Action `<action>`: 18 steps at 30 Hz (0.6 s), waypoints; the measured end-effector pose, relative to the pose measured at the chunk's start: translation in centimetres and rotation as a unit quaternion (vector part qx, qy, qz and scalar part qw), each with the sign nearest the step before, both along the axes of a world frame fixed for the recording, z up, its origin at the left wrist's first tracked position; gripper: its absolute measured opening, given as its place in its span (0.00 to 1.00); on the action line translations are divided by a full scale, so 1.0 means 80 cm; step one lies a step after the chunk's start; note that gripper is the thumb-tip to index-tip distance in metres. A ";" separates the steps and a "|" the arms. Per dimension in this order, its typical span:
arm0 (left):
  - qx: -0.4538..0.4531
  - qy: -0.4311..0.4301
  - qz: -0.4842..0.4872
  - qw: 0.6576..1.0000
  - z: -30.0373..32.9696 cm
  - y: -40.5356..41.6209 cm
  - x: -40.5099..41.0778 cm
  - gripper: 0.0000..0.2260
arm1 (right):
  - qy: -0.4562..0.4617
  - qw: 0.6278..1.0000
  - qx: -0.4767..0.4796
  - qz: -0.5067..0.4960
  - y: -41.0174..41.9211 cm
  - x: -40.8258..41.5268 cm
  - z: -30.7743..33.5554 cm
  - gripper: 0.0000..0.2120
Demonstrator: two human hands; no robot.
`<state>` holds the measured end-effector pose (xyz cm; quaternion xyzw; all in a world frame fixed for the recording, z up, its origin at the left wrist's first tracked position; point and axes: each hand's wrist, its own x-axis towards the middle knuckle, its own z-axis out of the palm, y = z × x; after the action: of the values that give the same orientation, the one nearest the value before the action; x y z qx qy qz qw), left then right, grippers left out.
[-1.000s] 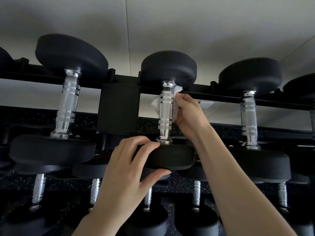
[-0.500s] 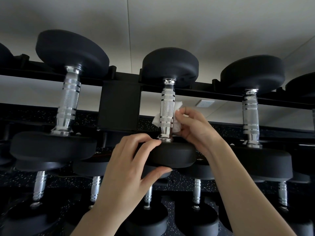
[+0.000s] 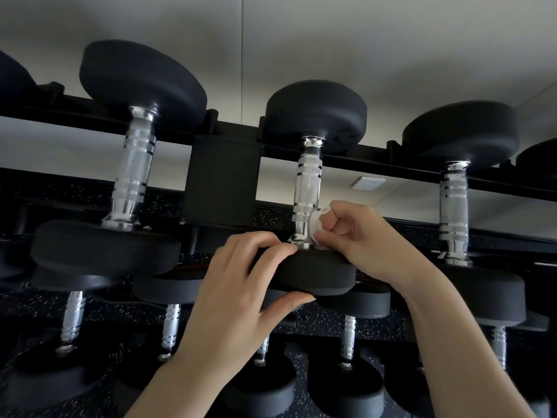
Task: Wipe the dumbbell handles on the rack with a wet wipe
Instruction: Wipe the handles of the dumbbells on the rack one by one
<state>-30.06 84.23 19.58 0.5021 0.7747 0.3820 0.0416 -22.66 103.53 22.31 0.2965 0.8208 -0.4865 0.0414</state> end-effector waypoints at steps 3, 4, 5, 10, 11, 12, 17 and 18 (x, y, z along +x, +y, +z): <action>0.002 0.000 -0.001 1.000 -0.001 0.000 -0.001 0.20 | -0.021 0.999 0.037 0.029 -0.001 0.000 0.017 0.07; 0.003 -0.001 -0.001 1.000 -0.002 0.000 -0.001 0.20 | -0.020 0.998 0.045 0.032 -0.001 0.000 0.022 0.05; 0.005 -0.003 0.000 1.000 -0.002 0.000 -0.001 0.20 | -0.015 0.998 0.049 0.031 -0.002 0.001 0.026 0.03; 0.033 -0.051 0.007 0.998 -0.004 -0.001 -0.004 0.21 | -0.005 0.999 0.036 0.031 -0.004 0.003 0.032 0.03; 0.038 -0.061 0.009 0.997 -0.005 -0.001 -0.004 0.21 | -0.008 0.998 0.043 0.034 -0.003 0.002 0.032 0.03; 0.040 -0.068 0.012 0.997 -0.005 -0.002 -0.005 0.21 | -0.012 0.998 0.052 0.044 -0.003 -0.001 0.032 0.04; 0.042 -0.079 0.011 0.996 -0.005 -0.002 -0.006 0.21 | -0.052 0.982 0.117 0.136 -0.011 -0.027 0.035 0.04; 0.042 -0.079 0.013 0.996 -0.006 -0.002 -0.006 0.21 | -0.070 0.975 0.142 0.158 -0.013 -0.033 0.035 0.05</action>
<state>-30.55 84.04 19.13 0.4612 0.7587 0.4537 0.0766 -25.32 102.49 25.14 0.1991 0.9131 -0.3300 0.1328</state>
